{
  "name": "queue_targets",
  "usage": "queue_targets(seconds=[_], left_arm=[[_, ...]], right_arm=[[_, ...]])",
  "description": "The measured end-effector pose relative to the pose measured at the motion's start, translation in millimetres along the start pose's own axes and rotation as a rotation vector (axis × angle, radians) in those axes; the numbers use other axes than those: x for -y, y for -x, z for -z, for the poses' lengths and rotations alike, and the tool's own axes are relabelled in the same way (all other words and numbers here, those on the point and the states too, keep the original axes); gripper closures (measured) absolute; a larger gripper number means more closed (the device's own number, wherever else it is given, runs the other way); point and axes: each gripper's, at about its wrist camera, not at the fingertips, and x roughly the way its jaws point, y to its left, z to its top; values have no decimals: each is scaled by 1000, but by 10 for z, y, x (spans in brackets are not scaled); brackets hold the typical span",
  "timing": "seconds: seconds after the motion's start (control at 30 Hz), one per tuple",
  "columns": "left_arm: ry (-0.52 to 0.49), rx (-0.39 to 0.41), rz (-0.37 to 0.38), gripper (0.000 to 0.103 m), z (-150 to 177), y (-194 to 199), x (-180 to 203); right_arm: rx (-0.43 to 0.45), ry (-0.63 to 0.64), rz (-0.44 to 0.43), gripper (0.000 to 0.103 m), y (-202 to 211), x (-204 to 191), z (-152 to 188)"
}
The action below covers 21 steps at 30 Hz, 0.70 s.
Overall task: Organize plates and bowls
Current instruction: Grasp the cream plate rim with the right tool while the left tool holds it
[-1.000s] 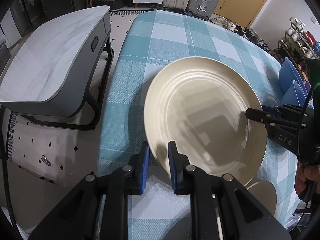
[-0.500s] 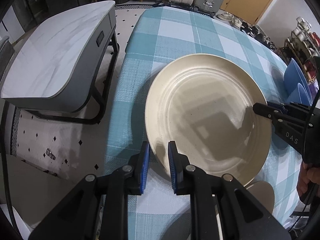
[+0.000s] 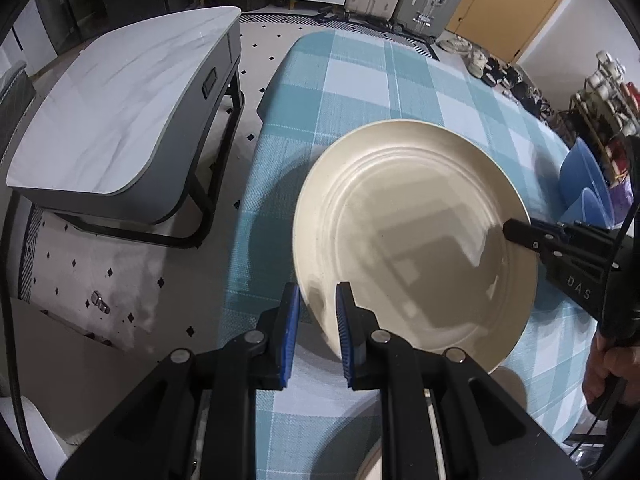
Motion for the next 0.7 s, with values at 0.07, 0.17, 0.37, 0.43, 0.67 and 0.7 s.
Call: queue_targets(seconds=[0.07,0.17,0.37,0.43,0.67,0.7], left_arm=[[-8,5,-5,87,9,39,23],[-11,8,1,87,24,100,44],[-19,26,-14,87,81,234,82],[-16,31,-13,87,109,273,90],[-26,57,-28,87,301,468,180],[-24,64,-28,87,332,500,186]], right_arm=[[4,-5,-5,92,35,8,6],[12,-11,-7,92,91,20,20],[29,-15,-25,92,254,3,110],[34,-17,-27,92,305,-6,153],[54,-25,-33,92,490,-45,340],[55,-24,-35,92,522,-57,378]])
